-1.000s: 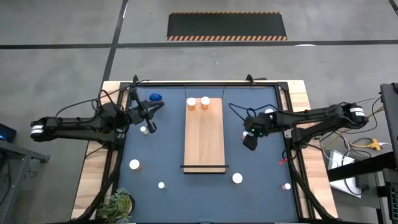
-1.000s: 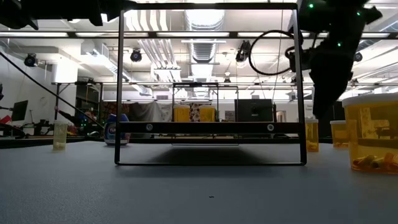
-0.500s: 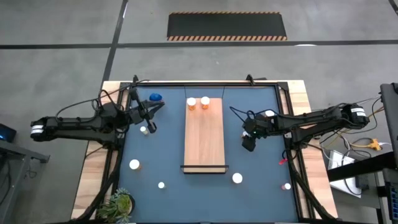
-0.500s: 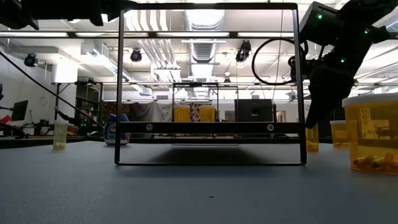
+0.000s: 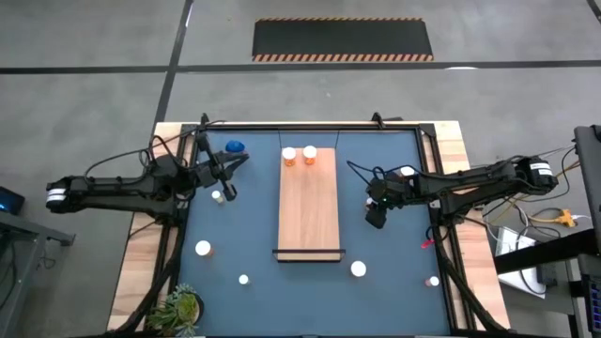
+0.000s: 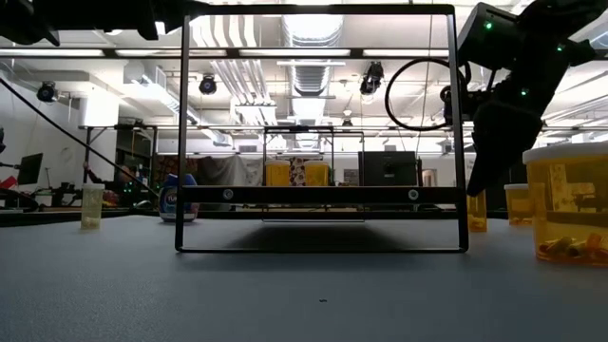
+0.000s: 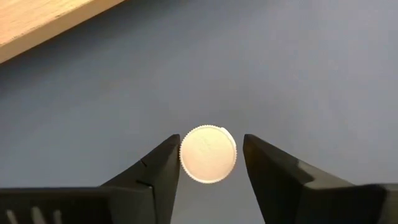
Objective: Pick and place medicine bottles onto shelf by color
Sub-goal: Put the small orange pill bottle on the shelf
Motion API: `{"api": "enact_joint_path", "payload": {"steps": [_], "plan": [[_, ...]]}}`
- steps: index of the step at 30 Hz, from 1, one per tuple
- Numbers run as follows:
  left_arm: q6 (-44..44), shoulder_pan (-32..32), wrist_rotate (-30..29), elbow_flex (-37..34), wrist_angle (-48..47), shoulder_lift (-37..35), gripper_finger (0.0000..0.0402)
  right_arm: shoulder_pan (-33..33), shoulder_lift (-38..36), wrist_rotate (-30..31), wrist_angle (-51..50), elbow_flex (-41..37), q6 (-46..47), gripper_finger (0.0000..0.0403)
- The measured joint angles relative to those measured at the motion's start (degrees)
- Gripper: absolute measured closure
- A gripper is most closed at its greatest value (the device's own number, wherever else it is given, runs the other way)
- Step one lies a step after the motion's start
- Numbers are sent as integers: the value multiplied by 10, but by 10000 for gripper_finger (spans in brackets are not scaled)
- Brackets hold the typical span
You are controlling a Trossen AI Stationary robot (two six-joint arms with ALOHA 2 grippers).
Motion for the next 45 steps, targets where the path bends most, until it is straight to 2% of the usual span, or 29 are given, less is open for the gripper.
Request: {"api": "enact_joint_path", "payload": {"steps": [13,26,31,37,45], "plan": [[-1,0,0,0,0,0,398,0,0,-1,9,0,0,281],[-1,0,0,0,0,0,398,0,-2,-1,7,23,-1,284],[-1,0,0,0,0,0,398,0,-1,-1,-49,68,-1,284],[-1,0,0,0,0,-1,398,1,0,-1,-110,158,5,284],[-1,0,0,0,0,0,398,4,36,-1,-115,256,-14,284]]}}
